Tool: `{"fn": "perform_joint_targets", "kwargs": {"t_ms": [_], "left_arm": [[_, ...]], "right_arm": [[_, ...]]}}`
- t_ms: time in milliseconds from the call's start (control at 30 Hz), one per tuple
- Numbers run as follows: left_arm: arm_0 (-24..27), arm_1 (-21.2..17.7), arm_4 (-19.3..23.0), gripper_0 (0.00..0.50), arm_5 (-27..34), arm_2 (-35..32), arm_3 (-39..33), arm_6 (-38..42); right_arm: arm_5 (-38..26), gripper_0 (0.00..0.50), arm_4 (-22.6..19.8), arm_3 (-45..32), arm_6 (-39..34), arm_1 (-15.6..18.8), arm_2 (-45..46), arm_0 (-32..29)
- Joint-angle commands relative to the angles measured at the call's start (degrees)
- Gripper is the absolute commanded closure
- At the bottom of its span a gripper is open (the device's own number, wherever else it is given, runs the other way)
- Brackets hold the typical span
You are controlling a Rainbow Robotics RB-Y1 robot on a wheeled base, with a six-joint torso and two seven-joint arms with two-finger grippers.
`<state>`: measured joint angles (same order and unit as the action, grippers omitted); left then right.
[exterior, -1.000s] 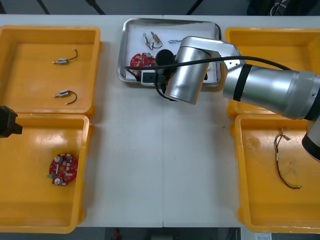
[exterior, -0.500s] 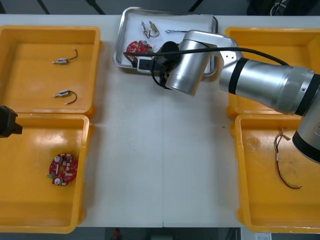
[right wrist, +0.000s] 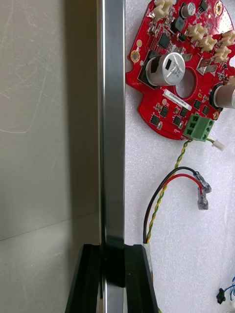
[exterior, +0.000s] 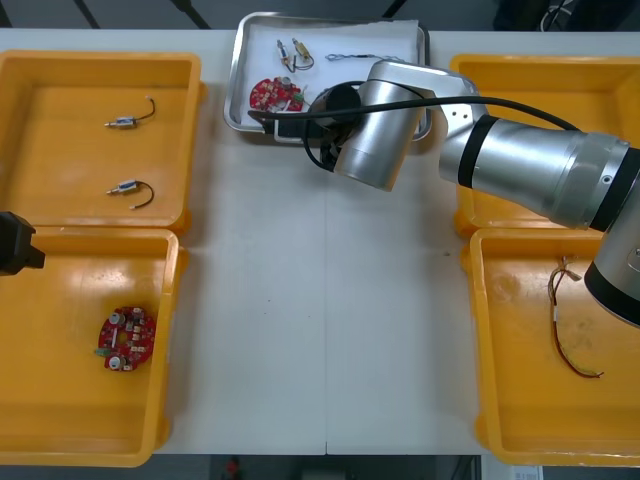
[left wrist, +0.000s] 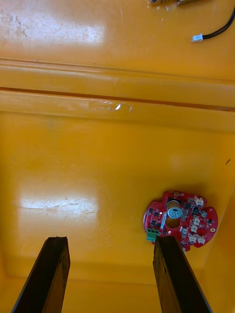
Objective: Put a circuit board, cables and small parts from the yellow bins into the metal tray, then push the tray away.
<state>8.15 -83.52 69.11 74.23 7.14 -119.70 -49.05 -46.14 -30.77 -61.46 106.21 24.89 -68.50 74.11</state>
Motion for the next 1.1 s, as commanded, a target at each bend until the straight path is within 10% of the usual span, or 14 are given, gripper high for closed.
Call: {"fn": "perform_joint_targets", "kwargs": {"t_ms": [33, 167, 1100], "left_arm": [[0.02, -2.52, -0.55, 0.000, -0.49, -0.63, -0.98, -3.42], [0.02, -2.52, -0.55, 0.000, -0.49, -0.63, -0.98, -3.42], [0.02, -2.52, -0.55, 0.000, -0.49, -0.63, -0.98, -3.42]], "right_arm": [[0.70, 0.204, 0.63, -0.24, 1.02, -0.90, -0.05, 3.24], [0.26, 0.000, -1.40, -1.03, 0.67, -0.28, 0.30, 3.24], [-41.40, 0.000, -14.75, -40.41, -11.55, 17.03, 28.16, -7.31]]}}
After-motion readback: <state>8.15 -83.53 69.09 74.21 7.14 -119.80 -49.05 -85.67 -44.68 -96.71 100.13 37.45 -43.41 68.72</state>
